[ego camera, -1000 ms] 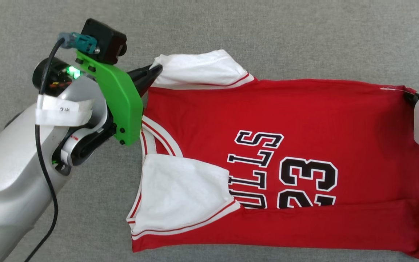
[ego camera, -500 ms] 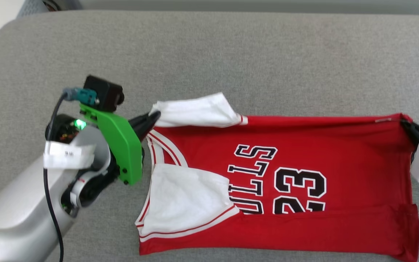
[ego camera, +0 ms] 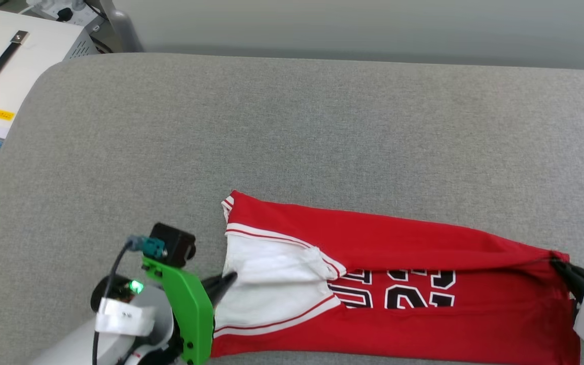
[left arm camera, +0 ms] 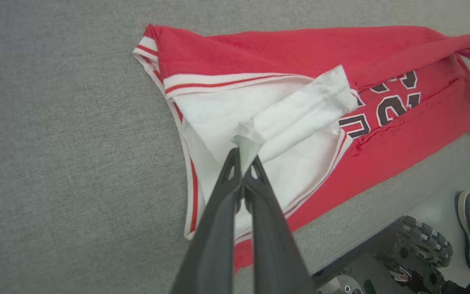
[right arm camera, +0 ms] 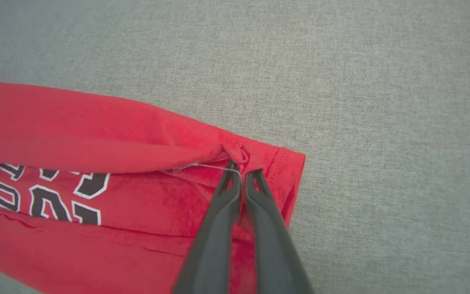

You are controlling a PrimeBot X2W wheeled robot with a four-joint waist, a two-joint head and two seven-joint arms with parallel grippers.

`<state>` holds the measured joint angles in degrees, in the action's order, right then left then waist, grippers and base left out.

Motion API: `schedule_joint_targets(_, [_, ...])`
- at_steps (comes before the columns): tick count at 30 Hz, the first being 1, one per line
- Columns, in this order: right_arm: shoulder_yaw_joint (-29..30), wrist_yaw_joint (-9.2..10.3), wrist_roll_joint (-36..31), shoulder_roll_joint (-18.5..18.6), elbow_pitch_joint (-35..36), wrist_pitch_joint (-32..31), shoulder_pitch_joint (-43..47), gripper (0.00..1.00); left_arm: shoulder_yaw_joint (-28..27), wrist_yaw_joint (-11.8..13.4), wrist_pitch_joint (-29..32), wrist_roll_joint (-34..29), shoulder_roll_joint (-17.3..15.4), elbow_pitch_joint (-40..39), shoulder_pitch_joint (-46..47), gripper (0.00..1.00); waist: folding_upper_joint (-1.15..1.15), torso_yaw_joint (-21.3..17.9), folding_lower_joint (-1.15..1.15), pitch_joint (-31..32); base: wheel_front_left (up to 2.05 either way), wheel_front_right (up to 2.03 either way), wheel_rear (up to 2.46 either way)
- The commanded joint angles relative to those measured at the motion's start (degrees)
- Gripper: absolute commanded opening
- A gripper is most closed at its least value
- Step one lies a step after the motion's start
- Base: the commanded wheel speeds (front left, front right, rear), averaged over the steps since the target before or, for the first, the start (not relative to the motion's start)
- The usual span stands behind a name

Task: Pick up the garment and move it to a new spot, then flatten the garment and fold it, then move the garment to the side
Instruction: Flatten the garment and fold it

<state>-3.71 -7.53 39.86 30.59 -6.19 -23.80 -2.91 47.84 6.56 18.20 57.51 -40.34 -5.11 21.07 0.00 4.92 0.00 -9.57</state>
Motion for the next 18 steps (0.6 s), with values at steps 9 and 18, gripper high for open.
schedule_joint_targets(9, [-3.48,0.04,1.05,4.55,1.78,-1.42,4.28,0.00,2.86,-0.56,-0.93,-0.99,1.88,4.84,-2.18,0.00,0.00,0.09,0.00,-0.18,0.00,0.00,0.00])
schedule_joint_targets(18, [-6.92,0.04,0.40,6.82,1.21,-1.00,4.10,0.36,4.21,-2.13,-1.93,-1.97,4.29,10.65,-1.23,0.18,0.00,-0.53,0.00,-0.67,0.00,0.00,0.00])
